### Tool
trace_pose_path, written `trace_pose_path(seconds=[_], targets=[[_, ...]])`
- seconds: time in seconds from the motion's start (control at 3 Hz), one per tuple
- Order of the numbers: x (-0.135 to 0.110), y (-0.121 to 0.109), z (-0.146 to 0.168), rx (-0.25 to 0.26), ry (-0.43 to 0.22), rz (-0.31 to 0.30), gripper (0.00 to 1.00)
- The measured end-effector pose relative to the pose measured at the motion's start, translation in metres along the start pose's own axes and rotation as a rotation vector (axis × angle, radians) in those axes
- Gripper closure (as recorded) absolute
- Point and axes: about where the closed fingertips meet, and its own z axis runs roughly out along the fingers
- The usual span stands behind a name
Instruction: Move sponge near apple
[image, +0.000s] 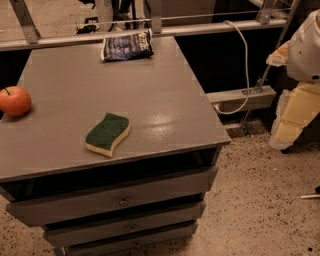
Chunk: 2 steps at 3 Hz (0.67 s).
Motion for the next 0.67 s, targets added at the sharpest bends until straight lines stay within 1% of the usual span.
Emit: trace_pose_path(seconds=[0.33,0.67], targets=[[0.0,0.0,0.0,0.0,0.0,0.0,0.0],[-0.023,0.002,0.011,-0.009,-0.066,-0.011,0.0]])
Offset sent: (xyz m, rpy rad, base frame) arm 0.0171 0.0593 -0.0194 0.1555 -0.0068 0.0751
